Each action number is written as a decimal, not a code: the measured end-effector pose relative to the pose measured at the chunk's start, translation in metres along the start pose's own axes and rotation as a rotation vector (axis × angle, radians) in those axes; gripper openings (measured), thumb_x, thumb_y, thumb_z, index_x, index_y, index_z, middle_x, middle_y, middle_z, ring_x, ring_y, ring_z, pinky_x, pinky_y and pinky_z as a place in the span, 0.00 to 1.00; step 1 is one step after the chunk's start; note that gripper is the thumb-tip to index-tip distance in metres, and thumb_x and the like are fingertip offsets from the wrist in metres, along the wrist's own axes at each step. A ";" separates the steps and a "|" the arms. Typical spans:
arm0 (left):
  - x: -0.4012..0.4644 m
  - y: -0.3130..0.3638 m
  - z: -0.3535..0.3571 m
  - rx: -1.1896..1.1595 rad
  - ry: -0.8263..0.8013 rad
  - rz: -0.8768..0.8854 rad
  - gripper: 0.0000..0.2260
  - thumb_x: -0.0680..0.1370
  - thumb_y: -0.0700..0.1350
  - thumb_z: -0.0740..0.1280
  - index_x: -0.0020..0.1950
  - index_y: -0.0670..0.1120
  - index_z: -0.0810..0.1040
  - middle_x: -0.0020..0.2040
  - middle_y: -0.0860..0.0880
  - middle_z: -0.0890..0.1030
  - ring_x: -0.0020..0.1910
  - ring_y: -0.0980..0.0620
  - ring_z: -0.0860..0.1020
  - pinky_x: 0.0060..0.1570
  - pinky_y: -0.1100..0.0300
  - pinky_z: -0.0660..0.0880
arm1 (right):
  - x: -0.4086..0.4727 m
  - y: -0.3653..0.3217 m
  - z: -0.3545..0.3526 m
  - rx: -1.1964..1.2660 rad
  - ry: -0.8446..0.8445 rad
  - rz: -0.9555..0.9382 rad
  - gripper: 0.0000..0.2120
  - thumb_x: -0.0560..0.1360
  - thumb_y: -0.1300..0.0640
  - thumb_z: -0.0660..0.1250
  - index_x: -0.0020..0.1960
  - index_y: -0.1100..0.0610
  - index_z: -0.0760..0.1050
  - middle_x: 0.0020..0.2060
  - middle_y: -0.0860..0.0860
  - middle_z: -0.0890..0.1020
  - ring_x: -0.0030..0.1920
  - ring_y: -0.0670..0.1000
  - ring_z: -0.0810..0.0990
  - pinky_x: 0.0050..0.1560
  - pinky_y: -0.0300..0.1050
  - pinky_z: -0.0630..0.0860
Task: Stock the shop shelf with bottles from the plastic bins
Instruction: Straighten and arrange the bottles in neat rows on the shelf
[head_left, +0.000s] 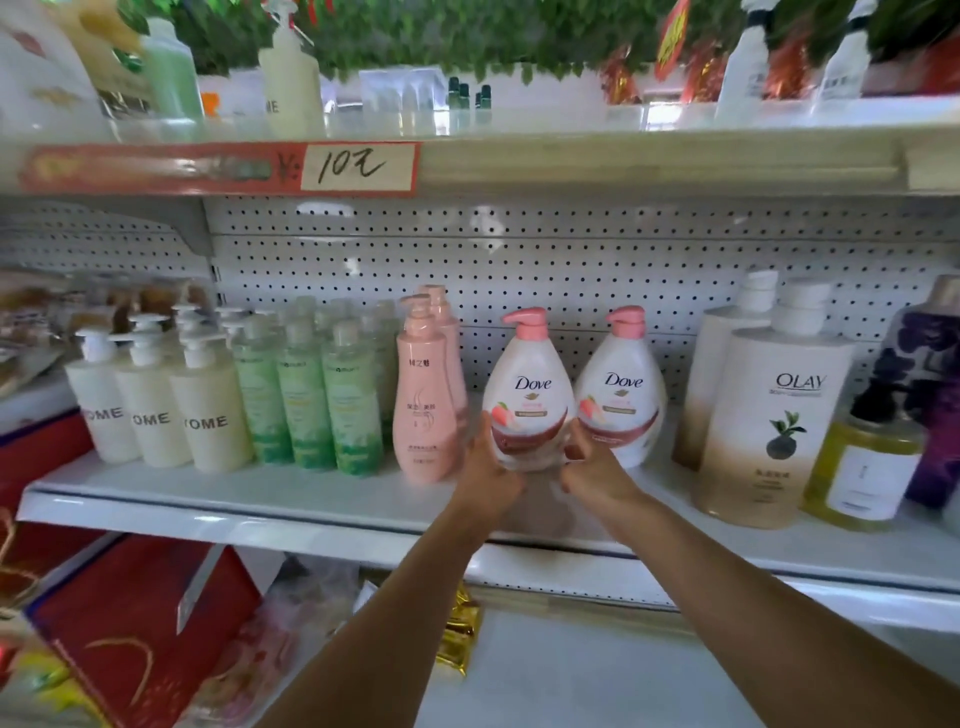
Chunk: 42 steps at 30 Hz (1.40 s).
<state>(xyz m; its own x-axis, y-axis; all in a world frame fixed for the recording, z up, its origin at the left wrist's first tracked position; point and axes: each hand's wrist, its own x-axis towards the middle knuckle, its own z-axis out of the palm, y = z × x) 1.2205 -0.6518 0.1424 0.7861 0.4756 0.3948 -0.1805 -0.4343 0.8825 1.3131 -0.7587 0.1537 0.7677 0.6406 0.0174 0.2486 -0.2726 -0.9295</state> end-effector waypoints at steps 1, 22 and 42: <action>0.005 -0.003 0.002 0.018 0.019 -0.019 0.24 0.66 0.37 0.71 0.61 0.45 0.72 0.49 0.51 0.79 0.47 0.58 0.78 0.51 0.54 0.79 | 0.004 0.001 0.001 -0.016 0.001 0.011 0.38 0.73 0.71 0.59 0.77 0.48 0.54 0.68 0.52 0.71 0.65 0.56 0.71 0.56 0.48 0.76; 0.071 0.085 0.059 0.194 -0.179 -0.141 0.32 0.76 0.32 0.61 0.77 0.43 0.54 0.65 0.50 0.66 0.63 0.53 0.67 0.57 0.65 0.63 | 0.021 0.000 -0.050 -0.155 0.538 -0.124 0.38 0.71 0.69 0.64 0.77 0.58 0.53 0.70 0.61 0.63 0.71 0.61 0.62 0.71 0.54 0.63; 0.026 0.049 0.020 0.224 -0.172 -0.059 0.35 0.67 0.40 0.65 0.74 0.53 0.62 0.65 0.52 0.72 0.65 0.51 0.71 0.65 0.50 0.72 | -0.025 0.019 -0.031 -0.282 0.421 -0.169 0.34 0.74 0.58 0.67 0.75 0.56 0.54 0.64 0.60 0.68 0.63 0.61 0.66 0.60 0.51 0.65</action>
<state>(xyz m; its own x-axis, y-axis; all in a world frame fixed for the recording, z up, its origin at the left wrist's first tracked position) 1.2442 -0.6754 0.1908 0.8836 0.3765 0.2785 -0.0117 -0.5768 0.8168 1.3173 -0.8022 0.1473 0.8595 0.3645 0.3582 0.4935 -0.4098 -0.7671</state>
